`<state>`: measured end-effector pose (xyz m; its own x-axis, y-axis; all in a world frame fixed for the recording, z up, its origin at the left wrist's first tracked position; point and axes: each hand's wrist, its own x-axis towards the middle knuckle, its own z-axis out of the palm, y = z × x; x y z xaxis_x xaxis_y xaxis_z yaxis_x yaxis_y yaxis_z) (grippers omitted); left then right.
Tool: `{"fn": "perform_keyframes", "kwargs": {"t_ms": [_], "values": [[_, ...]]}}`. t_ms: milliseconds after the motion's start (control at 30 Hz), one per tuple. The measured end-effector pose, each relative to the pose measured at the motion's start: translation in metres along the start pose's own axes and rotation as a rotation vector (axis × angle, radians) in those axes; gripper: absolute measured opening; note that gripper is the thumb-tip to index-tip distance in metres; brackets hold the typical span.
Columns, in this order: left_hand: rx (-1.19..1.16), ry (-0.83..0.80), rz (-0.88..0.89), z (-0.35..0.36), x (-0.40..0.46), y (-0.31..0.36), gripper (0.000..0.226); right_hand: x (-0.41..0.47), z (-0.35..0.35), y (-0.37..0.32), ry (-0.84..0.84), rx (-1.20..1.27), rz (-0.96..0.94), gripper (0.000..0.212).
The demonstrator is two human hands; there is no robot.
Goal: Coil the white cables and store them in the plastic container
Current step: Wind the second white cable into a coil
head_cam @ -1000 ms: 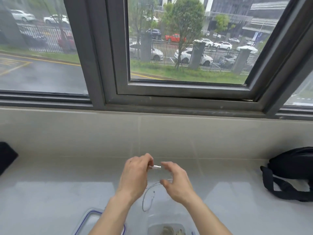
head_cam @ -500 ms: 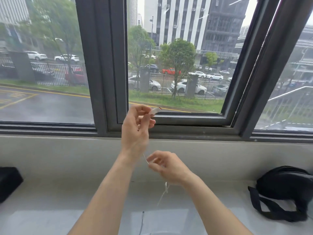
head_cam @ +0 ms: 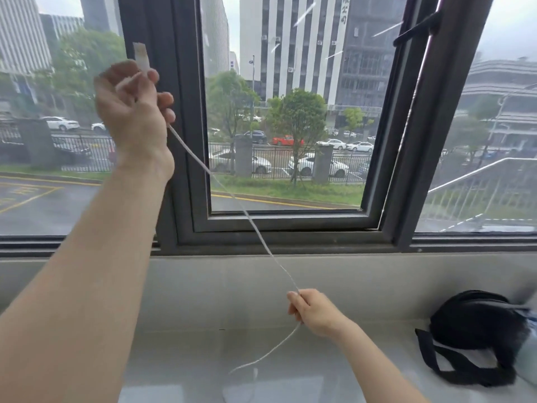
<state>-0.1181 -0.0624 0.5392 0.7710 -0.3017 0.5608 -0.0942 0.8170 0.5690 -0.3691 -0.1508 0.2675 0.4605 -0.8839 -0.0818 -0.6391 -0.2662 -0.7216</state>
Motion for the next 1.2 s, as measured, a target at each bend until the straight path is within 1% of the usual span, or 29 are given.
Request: {"fn": "perform_keyframes", "kwargs": {"t_ms": [67, 100, 133, 167, 200, 233, 267, 300, 367, 400, 433, 467, 500, 567, 633, 667, 700, 800, 833, 900, 967, 1033, 1100, 1200], "values": [[0.037, -0.065, 0.056, 0.009, 0.003, 0.012, 0.015, 0.002, 0.008, 0.010, 0.035, 0.073, 0.024, 0.040], [0.073, -0.121, 0.089, 0.013, 0.000, 0.015, 0.014, 0.001, 0.011, 0.009, 0.018, 0.104, 0.031, 0.031], [0.108, -0.176, 0.119, 0.018, -0.005, 0.016, 0.012, -0.001, 0.013, 0.006, -0.043, 0.120, 0.029, 0.018], [0.137, -0.230, 0.143, 0.022, -0.010, 0.017, 0.010, -0.004, 0.012, 0.001, -0.133, 0.112, 0.036, 0.031], [0.166, -0.285, 0.163, 0.026, -0.015, 0.017, 0.008, -0.004, 0.009, -0.003, -0.221, 0.100, 0.044, 0.058], [0.199, -0.346, 0.180, 0.028, -0.019, 0.017, 0.006, -0.004, 0.003, -0.008, -0.277, 0.083, 0.044, 0.077], [0.235, -0.412, 0.192, 0.029, -0.023, 0.015, 0.007, -0.004, -0.006, -0.013, -0.271, 0.077, 0.021, 0.084], [0.269, -0.476, 0.196, 0.029, -0.027, 0.012, 0.010, -0.004, -0.018, -0.021, -0.211, 0.096, -0.015, 0.080], [0.339, -0.581, 0.168, 0.027, -0.038, 0.003, 0.011, -0.006, -0.046, -0.041, 0.025, 0.213, -0.084, 0.056], [0.369, -0.629, 0.138, 0.025, -0.045, -0.003, 0.010, -0.007, -0.062, -0.054, 0.153, 0.328, -0.104, 0.043], [0.397, -0.678, 0.106, 0.024, -0.053, -0.010, 0.008, -0.009, -0.078, -0.067, 0.238, 0.472, -0.125, 0.032], [0.427, -0.725, 0.074, 0.022, -0.059, -0.017, 0.006, -0.014, -0.095, -0.083, 0.275, 0.605, -0.158, 0.024], [0.455, -0.769, 0.046, 0.021, -0.066, -0.024, 0.005, -0.021, -0.111, -0.101, 0.268, 0.699, -0.201, 0.023], [0.480, -0.839, -0.012, 0.020, -0.077, -0.037, 0.002, -0.036, -0.139, -0.132, 0.191, 0.795, -0.283, 0.039], [0.491, -0.875, -0.035, 0.023, -0.087, -0.044, 0.005, -0.046, -0.162, -0.154, 0.091, 0.826, -0.318, 0.056], [0.510, -0.890, -0.018, 0.025, -0.091, -0.045, 0.008, -0.049, -0.170, -0.160, 0.050, 0.786, -0.328, 0.058], [0.542, -0.911, 0.012, 0.027, -0.093, -0.047, 0.010, -0.051, -0.175, -0.165, 0.020, 0.693, -0.341, 0.057], [0.670, -0.980, 0.117, 0.034, -0.097, -0.043, 0.013, -0.052, -0.179, -0.170, -0.014, 0.349, -0.421, 0.039], [0.688, -0.995, 0.142, 0.035, -0.097, -0.041, 0.013, -0.051, -0.178, -0.169, -0.005, 0.280, -0.442, 0.034], [0.709, -1.027, 0.192, 0.036, -0.099, -0.038, 0.011, -0.050, -0.176, -0.165, 0.012, 0.228, -0.454, 0.029], [0.741, -1.039, 0.244, 0.036, -0.100, -0.035, 0.010, -0.051, -0.174, -0.161, -0.014, 0.219, -0.457, 0.028], [0.753, -1.024, 0.266, 0.036, -0.099, -0.034, 0.011, -0.051, -0.172, -0.157, -0.078, 0.249, -0.458, 0.032], [0.760, -0.991, 0.282, 0.036, -0.097, -0.036, 0.012, -0.051, -0.170, -0.155, -0.135, 0.369, -0.420, 0.033], [0.748, -0.898, 0.340, 0.033, -0.096, -0.036, 0.007, -0.051, -0.168, -0.155, -0.232, 0.554, -0.394, 0.033]]}}
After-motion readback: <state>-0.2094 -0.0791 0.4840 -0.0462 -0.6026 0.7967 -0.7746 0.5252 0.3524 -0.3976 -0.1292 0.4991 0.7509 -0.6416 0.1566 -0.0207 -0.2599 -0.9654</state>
